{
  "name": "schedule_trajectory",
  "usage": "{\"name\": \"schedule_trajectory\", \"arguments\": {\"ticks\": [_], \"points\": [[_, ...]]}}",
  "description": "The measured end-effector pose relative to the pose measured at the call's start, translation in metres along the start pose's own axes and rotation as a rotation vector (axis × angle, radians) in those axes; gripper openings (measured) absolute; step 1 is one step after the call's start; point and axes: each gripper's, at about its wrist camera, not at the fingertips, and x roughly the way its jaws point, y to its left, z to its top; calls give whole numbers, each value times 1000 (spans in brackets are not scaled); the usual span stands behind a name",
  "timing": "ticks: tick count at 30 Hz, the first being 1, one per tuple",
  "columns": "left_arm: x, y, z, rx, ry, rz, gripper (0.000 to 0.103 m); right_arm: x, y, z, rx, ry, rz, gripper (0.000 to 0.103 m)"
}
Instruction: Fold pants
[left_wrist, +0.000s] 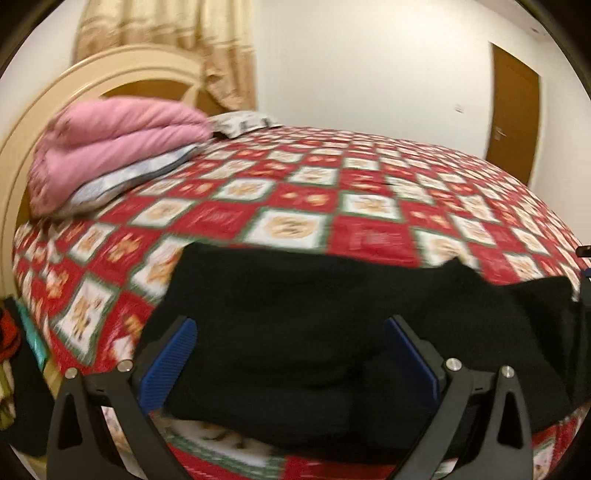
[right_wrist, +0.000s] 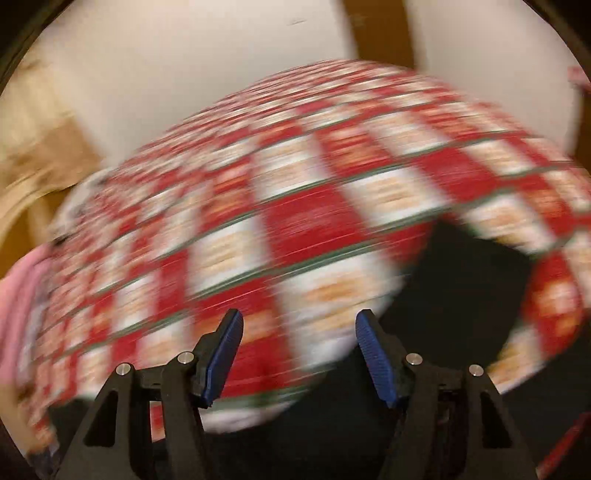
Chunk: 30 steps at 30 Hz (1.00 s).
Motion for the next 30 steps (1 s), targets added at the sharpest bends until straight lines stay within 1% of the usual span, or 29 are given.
{"name": "schedule_trajectory", "arguments": {"ticks": [1,2,3,4,5,6,7,9,10,11,12,13,14,15,16,17,19,20,23,25,26,28,29,30], "points": [[2,-9,0,17,10,-14,103,4,-14,8,13,-10,-59,65],[5,-20,-1,31,29,-31,103,11,-31,13,17,1,-100,65],[9,-27,-2,38,47,-39,103,20,-38,17,22,22,-141,65],[13,-34,-5,42,76,-49,103,31,-48,18,25,56,-162,65],[22,-42,-10,48,120,-58,103,41,-48,18,21,87,-173,65],[26,-45,-15,53,147,-49,103,50,-47,19,6,110,-193,65],[25,-48,-20,50,118,-30,103,52,-43,20,-29,97,-218,65],[23,-50,-19,56,116,-18,103,53,-36,20,-69,92,-243,65],[23,-50,-19,54,119,-18,103,56,-37,19,-57,96,-236,61],[23,-50,-18,48,127,-22,103,55,-42,20,-33,98,-219,55],[23,-49,-18,45,131,-24,103,52,-45,20,-19,100,-218,35],[23,-49,-18,45,135,-24,103,48,-53,22,-5,98,-202,18],[22,-49,-18,45,135,-22,103,44,-57,19,8,100,-172,13],[22,-49,-19,45,135,-19,103,37,-65,16,30,106,-122,7],[22,-49,-18,43,134,-16,103,30,-71,13,58,104,-69,6],[21,-49,-19,42,133,-12,103,18,-84,11,92,88,1,6],[22,-48,-18,40,132,-8,103,-2,-95,4,117,47,67,6],[21,-48,-19,38,134,-5,103,-23,-106,-4,134,10,112,6],[22,-48,-18,32,140,-1,103,-70,-133,-29,186,-52,159,6],[22,-49,-18,30,141,3,103,-94,-156,-50,219,-90,169,6],[22,-49,-18,30,141,5,103,-104,-167,-62,227,-99,158,6],[22,-50,-18,27,141,8,103,-114,-187,-86,227,-79,95,6],[22,-51,-18,27,141,10,103,-114,-196,-99,221,-52,57,6],[23,-52,-17,27,142,13,103,-111,-203,-109,217,-21,40,7]]}}
